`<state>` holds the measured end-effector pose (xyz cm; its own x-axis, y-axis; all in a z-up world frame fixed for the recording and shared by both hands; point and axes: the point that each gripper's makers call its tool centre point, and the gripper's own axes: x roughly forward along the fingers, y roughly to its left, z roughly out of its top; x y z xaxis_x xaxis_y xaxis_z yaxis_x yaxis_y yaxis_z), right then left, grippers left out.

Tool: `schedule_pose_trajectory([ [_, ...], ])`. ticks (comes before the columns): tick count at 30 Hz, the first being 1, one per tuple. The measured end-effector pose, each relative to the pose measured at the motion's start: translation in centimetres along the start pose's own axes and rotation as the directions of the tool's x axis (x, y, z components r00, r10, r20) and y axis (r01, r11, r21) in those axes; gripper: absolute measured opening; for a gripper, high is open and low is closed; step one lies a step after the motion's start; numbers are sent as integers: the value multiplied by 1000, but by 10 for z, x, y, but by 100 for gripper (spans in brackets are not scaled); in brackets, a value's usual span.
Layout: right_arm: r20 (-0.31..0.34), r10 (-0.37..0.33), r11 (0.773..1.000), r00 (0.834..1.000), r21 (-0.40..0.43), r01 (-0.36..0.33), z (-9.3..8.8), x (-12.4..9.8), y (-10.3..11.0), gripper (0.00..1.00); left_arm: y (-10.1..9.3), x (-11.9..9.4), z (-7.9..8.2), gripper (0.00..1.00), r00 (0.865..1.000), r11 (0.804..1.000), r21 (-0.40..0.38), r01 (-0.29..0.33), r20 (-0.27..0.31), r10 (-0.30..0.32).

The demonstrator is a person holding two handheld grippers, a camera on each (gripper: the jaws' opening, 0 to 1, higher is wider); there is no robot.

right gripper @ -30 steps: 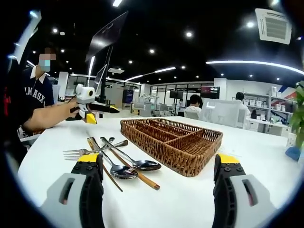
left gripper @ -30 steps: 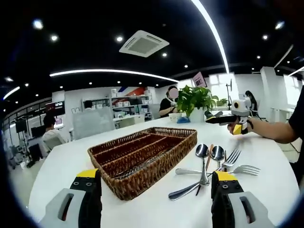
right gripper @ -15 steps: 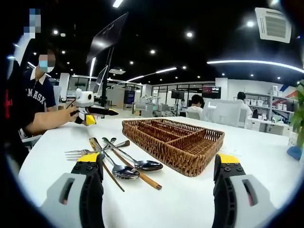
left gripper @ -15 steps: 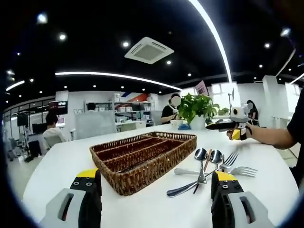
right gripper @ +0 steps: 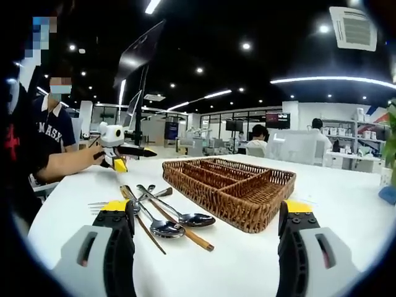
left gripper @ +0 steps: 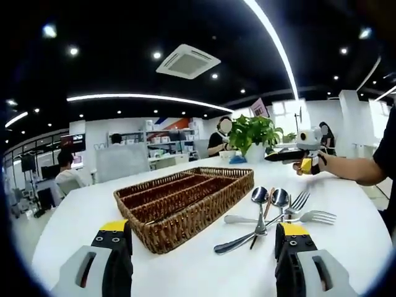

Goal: Arrange the knives, forks, and spoons in their matching storage slots by inserting each utensil handle-first until every utensil is classified and aligned in the correct compartment

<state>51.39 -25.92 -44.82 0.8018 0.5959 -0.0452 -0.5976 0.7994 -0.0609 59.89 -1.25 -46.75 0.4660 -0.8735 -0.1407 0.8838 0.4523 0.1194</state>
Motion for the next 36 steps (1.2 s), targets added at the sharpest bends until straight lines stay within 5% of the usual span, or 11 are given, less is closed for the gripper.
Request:
schedule_pose_trajectory([
  [2,-37,-12,997,999,-81,9,2,1,-1,100,0,0,-2,100,1000,1000,10,-2,-13,2],
  [20,-140,121,966,983,-211,-149,55,30,10,99,-5,0,0,100,1000,1000,15,20,-8,-20],
  [27,-181,205,957,962,-167,-236,50,47,22,99,-4,0,1,100,1000,1000,9,23,-3,-23],
  [32,-231,287,937,930,-135,-323,31,56,40,98,-4,1,1,100,1000,1000,12,21,-2,-21],
  [36,-192,305,937,933,-117,-331,36,62,43,96,-6,1,0,100,1000,1000,9,25,0,-25],
])
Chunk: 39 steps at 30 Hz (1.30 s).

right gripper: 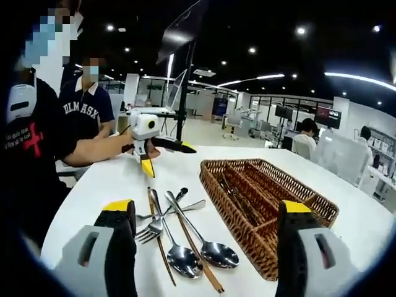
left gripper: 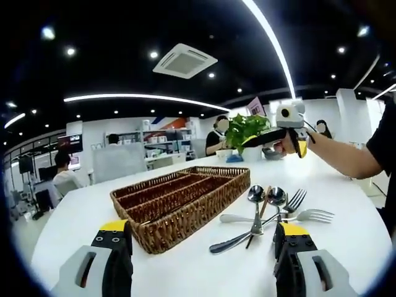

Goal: Arrange the knives, forks, and spoons in their matching storage slots by inserting each utensil handle-first until every utensil is classified and aligned in the correct compartment

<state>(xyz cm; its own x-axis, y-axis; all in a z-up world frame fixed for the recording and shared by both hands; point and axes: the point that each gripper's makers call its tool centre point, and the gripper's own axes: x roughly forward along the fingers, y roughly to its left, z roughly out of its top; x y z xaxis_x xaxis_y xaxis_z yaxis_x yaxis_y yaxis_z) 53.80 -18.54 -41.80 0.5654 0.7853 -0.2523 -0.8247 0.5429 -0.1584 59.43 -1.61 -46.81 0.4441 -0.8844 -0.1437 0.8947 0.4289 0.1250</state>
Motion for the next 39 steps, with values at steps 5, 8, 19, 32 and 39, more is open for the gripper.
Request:
schedule_pose_trajectory([
  [5,-26,-21,1000,999,-9,21,-10,2,-8,96,2,0,-1,100,1000,1000,-2,-5,1,5],
  [8,-49,-42,996,998,-83,37,-14,4,-12,91,2,0,-1,100,1000,1000,-1,-5,3,5],
  [19,-170,123,988,978,-71,-137,-37,23,1,81,0,1,-1,100,1000,1000,2,-1,7,1],
  [32,-244,175,979,954,-58,-194,-61,45,4,61,-1,2,-3,100,1000,1000,20,7,3,-7],
  [39,-278,166,982,946,-41,-184,-73,55,3,53,-4,1,-3,100,1000,1000,21,16,3,-16],
])
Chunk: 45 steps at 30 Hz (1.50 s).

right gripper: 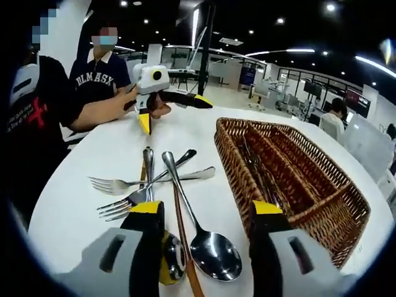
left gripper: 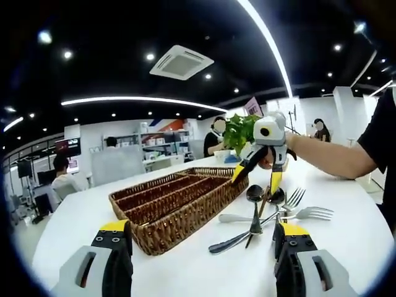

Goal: Arrange the knives, forks, and spoons in their matching storage slots by inserting each utensil handle-first until every utensil is classified and aligned in the correct compartment

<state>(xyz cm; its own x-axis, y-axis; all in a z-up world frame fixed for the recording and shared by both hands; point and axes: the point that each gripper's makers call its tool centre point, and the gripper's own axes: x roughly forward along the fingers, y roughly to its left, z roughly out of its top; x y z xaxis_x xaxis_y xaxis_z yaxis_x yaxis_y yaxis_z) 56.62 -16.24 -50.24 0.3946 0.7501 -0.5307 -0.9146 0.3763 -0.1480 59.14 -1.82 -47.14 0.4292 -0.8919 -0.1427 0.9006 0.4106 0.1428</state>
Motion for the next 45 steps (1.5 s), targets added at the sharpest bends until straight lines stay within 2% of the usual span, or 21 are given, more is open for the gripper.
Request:
schedule_pose_trajectory([
  [3,0,-29,1000,1000,-3,29,1,2,-7,45,-1,1,-1,100,1000,1000,10,2,-5,-2],
  [7,-15,-9,1000,1000,2,9,-4,4,-3,47,0,1,-1,100,1000,1000,6,3,-3,-3],
  [12,-39,-14,1000,999,-6,14,-9,9,-4,44,1,0,0,100,1000,1000,7,1,2,-1],
  [15,-51,-27,1000,998,-12,26,-13,11,-8,38,1,0,-1,100,1000,1000,7,0,2,0],
  [24,-60,-20,1000,998,-2,20,-18,13,-11,33,1,0,-1,100,1000,1000,1,3,4,-3],
  [28,-54,-6,1000,999,6,6,-18,17,-12,29,1,0,-1,100,1000,1000,1,4,5,-4],
  [31,-76,-2,1000,997,-8,2,-21,22,-9,25,1,0,0,100,1000,1000,-1,3,7,-3],
  [35,-69,18,1000,997,-6,-19,-18,26,-6,17,1,0,0,100,1000,1000,0,5,9,-5],
  [38,-65,54,998,996,30,-52,-19,27,1,10,1,0,0,100,1000,1000,-1,5,10,-5],
  [42,-49,57,997,997,52,-55,-19,29,2,10,0,0,0,100,1000,1000,0,5,10,-5],
  [45,-47,61,998,997,29,-60,-17,30,4,8,0,0,1,100,1000,1000,-1,5,12,-5],
])
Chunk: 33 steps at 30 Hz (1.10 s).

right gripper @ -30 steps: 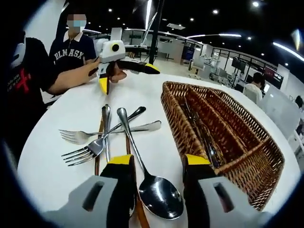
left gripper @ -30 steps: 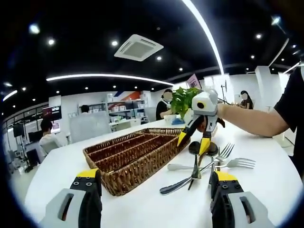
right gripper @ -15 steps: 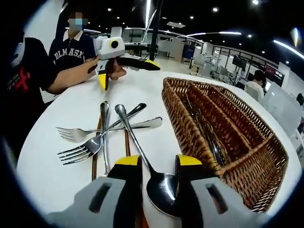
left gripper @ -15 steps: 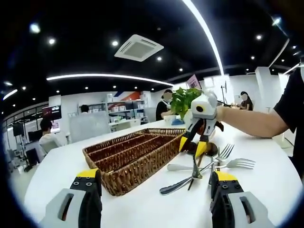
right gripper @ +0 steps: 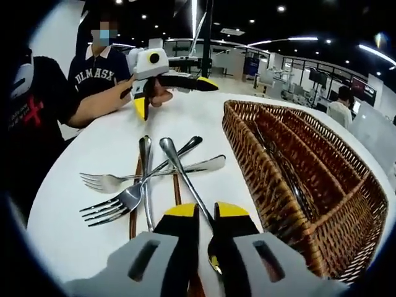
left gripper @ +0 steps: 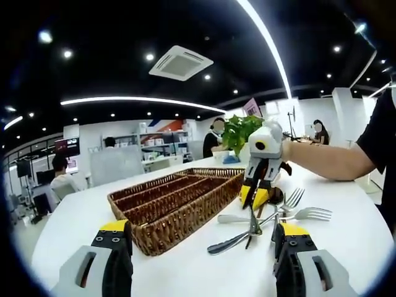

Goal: Arrange the knives, forks, and spoons in their matching storage slots by inserting each utensil handle-first until every utensil is classified and aligned in the correct compartment

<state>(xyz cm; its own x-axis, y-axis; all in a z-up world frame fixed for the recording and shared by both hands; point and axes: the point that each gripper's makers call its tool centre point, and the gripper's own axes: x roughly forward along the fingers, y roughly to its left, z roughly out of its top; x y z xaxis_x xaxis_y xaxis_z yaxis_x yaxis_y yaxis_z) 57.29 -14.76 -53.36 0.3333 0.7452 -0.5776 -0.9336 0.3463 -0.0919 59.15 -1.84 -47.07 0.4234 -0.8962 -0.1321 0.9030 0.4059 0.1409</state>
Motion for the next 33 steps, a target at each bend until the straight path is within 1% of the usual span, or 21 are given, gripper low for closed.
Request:
schedule_pose_trajectory([
  [2,-4,2,1000,1000,-2,-2,1,2,3,4,0,0,0,100,1000,1000,0,1,2,-1],
  [4,-2,-7,1000,1000,-21,7,1,1,-1,2,0,0,1,100,1000,1000,-2,1,3,-1],
  [5,0,-13,1000,1000,-5,13,2,1,-3,2,0,0,1,100,1000,1000,-2,0,4,0],
  [6,-3,-16,1000,1000,-20,16,1,2,-4,2,0,0,1,100,1000,1000,-2,0,5,0],
  [7,4,-3,1000,1000,-29,3,2,1,-1,2,0,0,1,100,1000,1000,-3,1,6,-1],
  [14,-7,-19,999,1000,-35,18,1,1,-4,1,-1,1,1,100,1000,1000,-4,2,4,-2],
  [21,-26,-28,997,999,-79,26,1,0,-4,1,2,1,-1,100,1000,1000,-13,-6,-3,6],
  [26,-38,-40,995,998,-91,37,2,0,-3,1,7,0,-4,100,1000,999,-29,-19,-7,19],
  [31,-29,-62,992,998,-114,58,9,0,3,0,9,-1,-6,100,1000,999,-40,-23,-8,23],
  [33,-39,-80,990,996,-122,75,11,-1,3,0,10,-1,-7,100,1000,999,-44,-25,-9,25],
])
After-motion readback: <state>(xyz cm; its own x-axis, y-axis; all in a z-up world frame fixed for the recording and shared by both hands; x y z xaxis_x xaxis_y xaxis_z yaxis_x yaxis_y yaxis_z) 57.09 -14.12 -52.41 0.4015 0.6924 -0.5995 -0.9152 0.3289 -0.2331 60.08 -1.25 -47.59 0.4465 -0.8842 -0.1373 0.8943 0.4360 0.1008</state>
